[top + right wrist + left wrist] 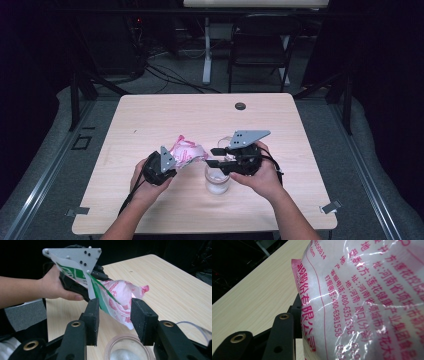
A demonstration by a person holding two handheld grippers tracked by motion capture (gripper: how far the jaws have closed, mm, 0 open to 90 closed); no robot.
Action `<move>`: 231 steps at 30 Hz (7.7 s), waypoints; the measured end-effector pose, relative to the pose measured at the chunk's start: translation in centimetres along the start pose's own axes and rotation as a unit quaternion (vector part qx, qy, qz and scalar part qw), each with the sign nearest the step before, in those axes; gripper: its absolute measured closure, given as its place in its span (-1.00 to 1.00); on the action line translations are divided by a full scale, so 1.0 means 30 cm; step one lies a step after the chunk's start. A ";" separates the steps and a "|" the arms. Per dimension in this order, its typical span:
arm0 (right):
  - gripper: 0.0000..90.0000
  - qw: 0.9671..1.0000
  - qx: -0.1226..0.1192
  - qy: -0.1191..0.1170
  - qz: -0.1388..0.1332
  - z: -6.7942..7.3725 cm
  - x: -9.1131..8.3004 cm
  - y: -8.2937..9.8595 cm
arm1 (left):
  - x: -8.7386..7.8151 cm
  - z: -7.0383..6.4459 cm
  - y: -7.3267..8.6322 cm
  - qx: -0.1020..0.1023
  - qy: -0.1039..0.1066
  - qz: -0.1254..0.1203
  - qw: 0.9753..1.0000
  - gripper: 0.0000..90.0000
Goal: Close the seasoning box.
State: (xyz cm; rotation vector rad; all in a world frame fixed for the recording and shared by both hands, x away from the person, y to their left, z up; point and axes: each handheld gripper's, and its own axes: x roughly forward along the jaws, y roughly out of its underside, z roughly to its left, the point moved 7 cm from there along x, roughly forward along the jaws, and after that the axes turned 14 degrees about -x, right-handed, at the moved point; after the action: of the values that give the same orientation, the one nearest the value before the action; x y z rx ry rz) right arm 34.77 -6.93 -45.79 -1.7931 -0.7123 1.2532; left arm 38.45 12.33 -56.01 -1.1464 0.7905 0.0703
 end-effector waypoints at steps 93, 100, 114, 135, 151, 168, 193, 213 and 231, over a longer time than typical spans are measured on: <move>1.00 0.997 -0.033 -0.023 0.062 0.065 0.102 0.075 | -0.018 -0.071 -0.020 0.103 -0.037 -0.022 0.994 0.31; 1.00 0.997 -0.029 -0.029 0.061 0.066 0.102 0.078 | -0.019 -0.070 -0.023 0.110 -0.042 -0.027 0.993 0.31; 1.00 0.997 -0.018 -0.037 0.062 0.065 0.103 0.089 | -0.020 -0.071 -0.030 0.122 -0.057 -0.029 0.990 0.31; 1.00 0.997 -0.015 -0.043 0.066 0.056 0.103 0.106 | -0.027 -0.075 -0.036 0.148 -0.083 -0.029 0.985 0.31; 1.00 0.997 -0.012 -0.041 0.070 0.051 0.108 0.121 | -0.035 -0.073 -0.047 0.178 -0.117 -0.043 0.976 0.32; 1.00 0.997 -0.013 -0.032 0.069 0.047 0.105 0.126 | -0.047 -0.070 -0.069 0.206 -0.143 -0.059 0.966 0.32; 1.00 0.997 -0.002 -0.023 0.074 0.049 0.096 0.148 | -0.056 -0.074 -0.095 0.244 -0.159 -0.056 0.955 0.33; 1.00 0.997 0.003 -0.023 0.067 0.043 0.091 0.150 | -0.076 -0.074 -0.127 0.281 -0.175 -0.055 0.942 0.34; 1.00 0.997 0.006 -0.023 0.067 0.038 0.090 0.154 | -0.091 -0.073 -0.152 0.307 -0.190 -0.061 0.931 0.34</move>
State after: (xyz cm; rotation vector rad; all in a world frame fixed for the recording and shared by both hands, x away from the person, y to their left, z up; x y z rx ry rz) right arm 34.61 -6.76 -51.26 -1.8320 -0.6167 1.3870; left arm 37.30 9.41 -51.20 -0.5543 0.3475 -0.0581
